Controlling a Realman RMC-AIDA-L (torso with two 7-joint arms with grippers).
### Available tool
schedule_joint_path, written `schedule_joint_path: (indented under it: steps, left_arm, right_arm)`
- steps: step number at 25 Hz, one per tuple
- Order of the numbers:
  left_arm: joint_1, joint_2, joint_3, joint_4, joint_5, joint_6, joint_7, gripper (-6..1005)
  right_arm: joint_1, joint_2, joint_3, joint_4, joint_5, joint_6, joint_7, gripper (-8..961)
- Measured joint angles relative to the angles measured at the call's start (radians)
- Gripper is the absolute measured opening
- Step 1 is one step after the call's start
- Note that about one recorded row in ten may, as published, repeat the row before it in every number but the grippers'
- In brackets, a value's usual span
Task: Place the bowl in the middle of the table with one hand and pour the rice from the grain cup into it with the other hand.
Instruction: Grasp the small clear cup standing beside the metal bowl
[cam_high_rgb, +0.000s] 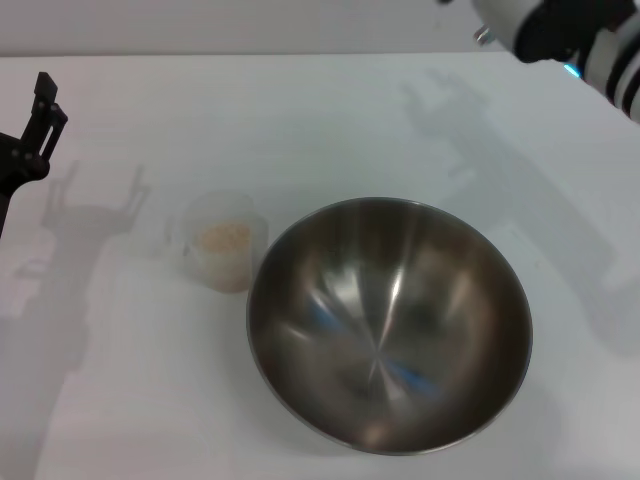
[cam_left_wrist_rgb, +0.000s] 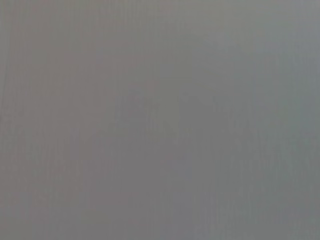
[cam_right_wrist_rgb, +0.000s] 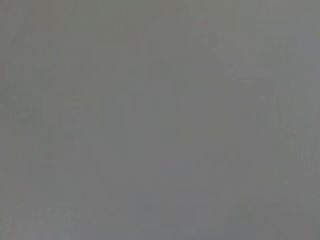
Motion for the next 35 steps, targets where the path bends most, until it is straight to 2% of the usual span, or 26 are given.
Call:
schedule_joint_path:
  steps: [1, 4, 5, 6, 7, 8, 9, 10, 11, 12, 13, 14, 15, 16, 17, 18, 20, 22, 28, 33, 34, 35]
  left_arm:
    - [0.0, 0.0, 0.0, 0.001, 0.0, 0.0, 0.0, 769]
    - [-0.001, 0.0, 0.0, 0.003, 0.0, 0.0, 0.0, 767]
    - [0.001, 0.0, 0.0, 0.003, 0.0, 0.0, 0.0, 767]
    - [0.002, 0.001, 0.0, 0.003, 0.0, 0.0, 0.0, 766]
    - [0.002, 0.001, 0.0, 0.003, 0.0, 0.0, 0.0, 766]
    - [0.004, 0.001, 0.0, 0.003, 0.0, 0.0, 0.0, 765]
    - [0.004, 0.001, 0.0, 0.003, 0.0, 0.0, 0.0, 765]
    - [0.004, 0.001, 0.0, 0.003, 0.0, 0.0, 0.0, 764]
    - [0.004, 0.001, 0.0, 0.003, 0.0, 0.0, 0.0, 764]
    - [0.011, 0.001, 0.006, 0.003, 0.001, 0.0, 0.0, 763]
    - [0.011, 0.001, 0.006, 0.003, 0.001, 0.0, 0.0, 763]
    - [0.014, 0.001, 0.007, 0.003, 0.002, 0.0, 0.0, 762]
    - [0.014, 0.001, 0.007, 0.003, 0.002, 0.0, 0.0, 762]
    - [0.014, 0.001, 0.007, 0.003, 0.002, 0.0, 0.0, 761]
    - [0.027, 0.0, 0.011, 0.002, 0.005, 0.004, 0.0, 760]
    - [0.036, -0.001, 0.019, 0.0, 0.006, 0.008, 0.0, 760]
    - [0.05, -0.001, 0.043, 0.001, 0.007, 0.018, 0.0, 759]
    - [0.054, -0.001, 0.055, 0.003, 0.007, 0.022, 0.0, 758]
    - [0.12, 0.002, 0.17, 0.009, 0.008, 0.067, 0.001, 755]
    - [0.135, 0.003, 0.206, 0.01, 0.008, 0.075, 0.001, 752]
    - [0.146, 0.003, 0.273, 0.02, 0.008, 0.072, 0.0, 752]
    - [0.146, 0.001, 0.299, 0.024, 0.008, 0.062, 0.0, 751]
  right_arm:
    - [0.0, 0.0, 0.0, 0.0, 0.0, 0.0, 0.0, 424]
    - [-0.026, 0.0, -0.078, 0.136, 0.01, -0.343, 0.025, 424]
    - [-0.027, -0.001, -0.134, 0.267, 0.011, -0.613, 0.07, 425]
    - [-0.027, -0.001, -0.134, 0.267, 0.011, -0.613, 0.07, 425]
    - [-0.011, -0.003, -0.172, 0.409, 0.012, -0.858, 0.16, 425]
    - [-0.011, -0.003, -0.172, 0.409, 0.012, -0.858, 0.16, 425]
    - [0.007, -0.003, -0.183, 0.503, 0.012, -0.982, 0.234, 425]
    - [0.047, -0.005, -0.189, 0.669, 0.014, -1.149, 0.385, 424]
    - [0.047, -0.005, -0.189, 0.669, 0.014, -1.149, 0.385, 424]
    - [0.079, -0.007, -0.184, 0.807, 0.021, -1.253, 0.523, 424]
    - [0.079, -0.007, -0.184, 0.807, 0.021, -1.253, 0.523, 424]
    - [0.093, -0.008, -0.177, 0.88, 0.03, -1.3, 0.593, 424]
    - [0.123, -0.01, -0.162, 1.014, 0.057, -1.359, 0.716, 424]
    - [0.123, -0.01, -0.162, 1.014, 0.057, -1.359, 0.716, 424]
    - [0.145, -0.01, -0.14, 1.109, 0.078, -1.383, 0.789, 424]
    - [0.145, -0.01, -0.14, 1.109, 0.078, -1.383, 0.789, 424]
    - [0.167, -0.011, -0.09, 1.206, 0.088, -1.387, 0.834, 424]
    - [0.17, -0.011, -0.073, 1.228, 0.089, -1.384, 0.838, 424]
    - [0.182, -0.013, -0.021, 1.283, 0.089, -1.382, 0.843, 424]
    - [0.198, -0.014, -0.012, 1.3, 0.09, -1.362, 0.838, 424]
    - [0.201, -0.014, -0.012, 1.302, 0.09, -1.356, 0.837, 424]
    - [0.208, -0.015, -0.012, 1.304, 0.09, -1.349, 0.837, 424]
